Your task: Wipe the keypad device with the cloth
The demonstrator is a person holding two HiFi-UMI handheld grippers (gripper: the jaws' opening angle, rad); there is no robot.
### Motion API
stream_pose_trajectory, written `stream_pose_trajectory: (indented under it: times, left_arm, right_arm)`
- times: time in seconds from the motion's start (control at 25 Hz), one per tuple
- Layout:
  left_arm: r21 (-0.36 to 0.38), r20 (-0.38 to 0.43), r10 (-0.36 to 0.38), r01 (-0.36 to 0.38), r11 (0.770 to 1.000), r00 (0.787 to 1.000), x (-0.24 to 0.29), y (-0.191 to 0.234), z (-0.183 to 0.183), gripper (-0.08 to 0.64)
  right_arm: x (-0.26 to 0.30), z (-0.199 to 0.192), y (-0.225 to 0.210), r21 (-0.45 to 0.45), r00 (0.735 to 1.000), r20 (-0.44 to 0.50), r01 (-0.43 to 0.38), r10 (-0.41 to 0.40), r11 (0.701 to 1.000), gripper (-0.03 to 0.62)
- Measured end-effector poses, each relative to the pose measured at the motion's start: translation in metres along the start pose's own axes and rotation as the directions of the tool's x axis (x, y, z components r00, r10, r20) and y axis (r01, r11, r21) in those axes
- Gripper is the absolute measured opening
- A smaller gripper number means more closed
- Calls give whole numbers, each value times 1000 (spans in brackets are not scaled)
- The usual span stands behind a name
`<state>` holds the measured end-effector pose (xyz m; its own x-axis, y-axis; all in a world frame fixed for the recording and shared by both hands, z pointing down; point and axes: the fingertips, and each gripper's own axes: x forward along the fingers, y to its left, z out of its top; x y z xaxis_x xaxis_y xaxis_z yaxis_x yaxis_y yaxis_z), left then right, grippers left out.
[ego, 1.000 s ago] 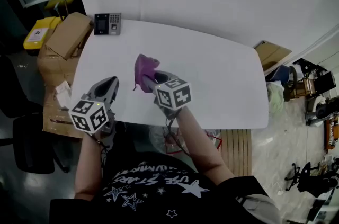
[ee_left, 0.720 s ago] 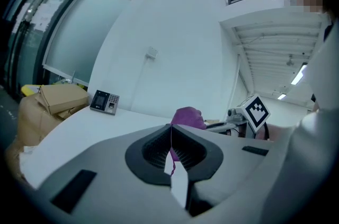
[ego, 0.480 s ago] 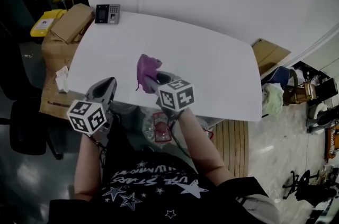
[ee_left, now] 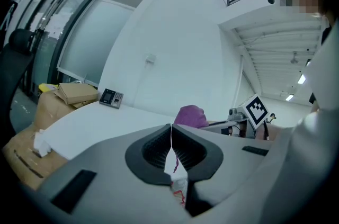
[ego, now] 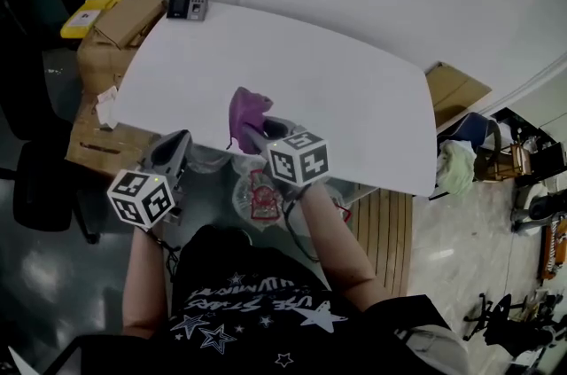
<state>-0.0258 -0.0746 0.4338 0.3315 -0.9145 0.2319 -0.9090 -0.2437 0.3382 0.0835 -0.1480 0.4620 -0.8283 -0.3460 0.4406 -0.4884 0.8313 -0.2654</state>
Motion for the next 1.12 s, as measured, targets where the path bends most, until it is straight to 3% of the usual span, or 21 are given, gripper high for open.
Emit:
stream_pose_trajectory:
  times: [0.44,1.12]
  left_arm:
    - [-6,-40,-27,27,1000,999,-11,-14,-27,9]
    - [6,-62,-88,89,996,994,-99,-62,-56,9]
  right_arm:
    - [-12,-20,13,4,1000,-17,5,-5,1000,97]
    - [-73,-65,86,61,997,2,80,-81,995,95]
